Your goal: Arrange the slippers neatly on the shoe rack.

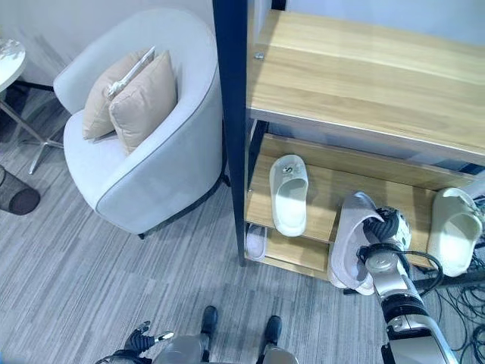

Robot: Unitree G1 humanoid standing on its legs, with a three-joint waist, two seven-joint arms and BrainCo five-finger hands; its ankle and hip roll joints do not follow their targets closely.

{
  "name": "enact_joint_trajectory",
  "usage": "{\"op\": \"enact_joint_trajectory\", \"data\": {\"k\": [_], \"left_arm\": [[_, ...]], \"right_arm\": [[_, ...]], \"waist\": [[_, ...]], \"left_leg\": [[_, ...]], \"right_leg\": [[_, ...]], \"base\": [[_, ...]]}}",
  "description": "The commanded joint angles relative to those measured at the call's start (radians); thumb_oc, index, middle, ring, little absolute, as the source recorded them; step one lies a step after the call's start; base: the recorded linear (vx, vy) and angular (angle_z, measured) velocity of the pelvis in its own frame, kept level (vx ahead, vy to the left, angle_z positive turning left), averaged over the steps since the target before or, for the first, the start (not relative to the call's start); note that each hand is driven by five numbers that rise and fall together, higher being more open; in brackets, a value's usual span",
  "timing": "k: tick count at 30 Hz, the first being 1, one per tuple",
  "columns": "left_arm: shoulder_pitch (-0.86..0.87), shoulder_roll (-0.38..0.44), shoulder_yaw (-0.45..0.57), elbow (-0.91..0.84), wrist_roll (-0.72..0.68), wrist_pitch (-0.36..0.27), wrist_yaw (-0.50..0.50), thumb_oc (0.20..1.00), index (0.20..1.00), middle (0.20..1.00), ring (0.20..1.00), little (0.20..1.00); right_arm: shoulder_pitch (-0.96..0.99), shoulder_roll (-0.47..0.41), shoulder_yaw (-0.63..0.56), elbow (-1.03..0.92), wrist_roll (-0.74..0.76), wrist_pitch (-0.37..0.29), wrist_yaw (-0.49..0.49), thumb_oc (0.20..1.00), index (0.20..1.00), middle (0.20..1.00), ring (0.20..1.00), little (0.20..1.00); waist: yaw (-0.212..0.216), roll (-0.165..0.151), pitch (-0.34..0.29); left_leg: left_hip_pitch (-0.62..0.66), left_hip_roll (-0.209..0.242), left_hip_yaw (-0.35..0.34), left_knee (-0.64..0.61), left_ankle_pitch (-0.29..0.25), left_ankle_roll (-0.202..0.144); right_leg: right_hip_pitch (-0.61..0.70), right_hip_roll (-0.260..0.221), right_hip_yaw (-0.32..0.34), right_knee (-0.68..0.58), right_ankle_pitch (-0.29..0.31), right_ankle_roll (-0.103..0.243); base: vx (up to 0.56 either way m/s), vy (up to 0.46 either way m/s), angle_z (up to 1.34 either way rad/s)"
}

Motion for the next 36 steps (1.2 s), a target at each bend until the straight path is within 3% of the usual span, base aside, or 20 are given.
{"op": "enact_joint_trajectory", "data": {"k": [1, 4, 11, 16, 18, 20, 22, 28, 30, 32, 34, 35, 36], "left_arm": [[-0.033, -0.035, 0.024, 0.021, -0.029, -0.011, 0.017, 1.000, 1.000, 1.000, 1.000, 1.000], [-0.012, -0.014, 0.083, -0.046, -0.065, -0.023, 0.025, 1.000, 1.000, 1.000, 1.000, 1.000], [0.069, 0.034, 0.170, -0.181, -0.113, -0.037, 0.013, 1.000, 1.000, 1.000, 1.000, 1.000], [0.093, 0.044, 0.174, -0.173, -0.038, -0.045, 0.052, 1.000, 1.000, 1.000, 1.000, 1.000], [0.074, 0.045, 0.152, -0.200, -0.059, -0.057, 0.054, 1.000, 1.000, 1.000, 1.000, 1.000], [0.040, 0.044, 0.133, -0.224, -0.089, -0.073, 0.060, 1.000, 1.000, 1.000, 1.000, 1.000], [-0.024, 0.044, 0.104, -0.236, -0.132, -0.095, 0.077, 1.000, 1.000, 1.000, 1.000, 1.000], [-0.124, 0.060, 0.090, -0.230, -0.190, -0.128, 0.117, 1.000, 1.000, 1.000, 1.000, 1.000], [-0.174, 0.070, 0.073, -0.252, -0.213, -0.135, 0.139, 1.000, 1.000, 1.000, 1.000, 1.000], [-0.197, 0.069, 0.064, -0.278, -0.231, -0.141, 0.147, 1.000, 1.000, 1.000, 1.000, 1.000], [-0.229, 0.079, 0.056, -0.325, -0.246, -0.145, 0.158, 1.000, 1.000, 1.000, 1.000, 1.000], [-0.273, 0.090, 0.041, -0.357, -0.251, -0.150, 0.173, 1.000, 1.000, 1.000, 1.000, 1.000], [-0.290, 0.090, 0.035, -0.367, -0.253, -0.150, 0.177, 1.000, 1.000, 1.000, 1.000, 1.000]], "right_arm": [[0.030, -0.002, -0.013, -0.130, -0.079, -0.054, -0.043, 0.200, 0.200, 0.200, 0.200, 0.200], [0.179, 0.063, -0.049, -0.309, -0.122, -0.084, -0.002, 0.200, 0.200, 0.200, 0.200, 0.200], [0.428, 0.177, -0.062, -0.486, -0.076, -0.148, 0.123, 0.200, 0.200, 0.200, 0.200, 0.200], [0.517, 0.190, -0.052, -0.517, -0.039, -0.178, 0.173, 0.200, 0.200, 0.200, 0.200, 0.200], [0.502, 0.182, -0.032, -0.499, -0.013, -0.179, 0.171, 0.200, 0.200, 0.200, 0.200, 0.200], [0.478, 0.168, -0.024, -0.498, -0.003, -0.181, 0.164, 0.200, 0.200, 0.200, 0.200, 0.200], [0.425, 0.143, -0.008, -0.479, 0.021, -0.184, 0.145, 0.200, 0.200, 0.200, 0.200, 0.200], [0.299, 0.113, 0.061, -0.421, 0.061, -0.180, 0.102, 0.200, 0.200, 0.200, 0.200, 0.200], [0.245, 0.092, 0.090, -0.427, 0.062, -0.175, 0.074, 0.200, 0.200, 0.200, 0.200, 0.200], [0.214, 0.088, 0.096, -0.440, 0.056, -0.175, 0.053, 0.200, 0.200, 0.200, 0.200, 0.200], [0.165, 0.075, 0.092, -0.452, 0.050, -0.174, 0.023, 0.200, 0.200, 0.200, 0.200, 0.200], [0.093, 0.061, 0.085, -0.464, 0.054, -0.174, -0.016, 0.200, 0.200, 0.200, 0.200, 0.200], [0.063, 0.060, 0.081, -0.464, 0.057, -0.174, -0.031, 0.200, 0.200, 0.200, 0.200, 0.200]], "waist": [[0.012, 0.000, -0.043], [0.001, -0.007, -0.062], [-0.022, 0.002, -0.076], [-0.050, 0.010, -0.051], [-0.068, 0.019, 0.007], [-0.080, 0.022, 0.078], [-0.097, 0.022, 0.144], [-0.096, 0.008, 0.139], [-0.087, 0.000, 0.152], [-0.082, -0.002, 0.157], [-0.076, -0.002, 0.160], [-0.070, 0.003, 0.164], [-0.069, 0.006, 0.163]], "left_leg": [[-0.005, -0.017, -0.025, 0.004, -0.122, -0.003], [0.040, -0.014, -0.023, 0.004, -0.141, 0.002], [0.169, 0.004, 0.004, 0.015, -0.174, 0.015], [0.186, 0.003, 0.029, 0.135, -0.234, 0.020], [0.155, 0.003, 0.043, 0.230, -0.264, 0.024], [0.079, 0.003, 0.047, 0.328, -0.286, 0.028], [-0.103, 0.010, 0.037, 0.487, -0.317, 0.044], [-0.382, 0.008, 0.024, 0.691, -0.357, 0.059], [-0.497, 0.009, 0.013, 0.801, -0.404, 0.061], [-0.587, 0.007, 0.007, 0.859, -0.416, 0.069], [-0.706, 0.000, -0.001, 0.932, -0.426, 0.075], [-0.854, -0.011, -0.011, 1.014, -0.435, 0.083], [-0.905, -0.015, -0.013, 1.040, -0.440, 0.085]], "right_leg": [[0.068, 0.017, -0.017, 0.009, -0.112, 0.021], [0.107, 0.018, -0.008, 0.012, -0.126, 0.017], [0.195, 0.011, 0.026, 0.076, -0.179, 0.010], [0.227, -0.009, 0.047, 0.156, -0.217, 0.002], [0.184, -0.018, 0.060, 0.264, -0.246, -0.007], [0.095, -0.027, 0.068, 0.374, -0.266, -0.017], [-0.076, -0.041, 0.077, 0.533, -0.292, -0.032], [-0.347, -0.065, 0.096, 0.745, -0.354, -0.057], [-0.466, -0.075, 0.109, 0.855, -0.404, -0.065], [-0.554, -0.079, 0.118, 0.911, -0.421, -0.072], [-0.670, -0.085, 0.123, 0.979, -0.436, -0.078], [-0.810, -0.092, 0.137, 1.055, -0.451, -0.087], [-0.860, -0.095, 0.144, 1.080, -0.457, -0.090]], "base": [[0.03, -0.021, -0.03], [0.03, -0.020, -0.21], [0.08, 0.007, -0.05], [0.03, 0.000, -0.25], [-0.19, 0.022, -0.10], [-0.41, 0.020, -0.19], [-0.45, 0.033, -0.19], [-0.19, 0.037, -0.02], [-0.10, 0.033, 0.04], [-0.07, 0.026, -0.33], [-0.15, 0.023, 0.27], [-0.15, 0.029, 0.18], [-0.15, 0.051, -0.01]]}}
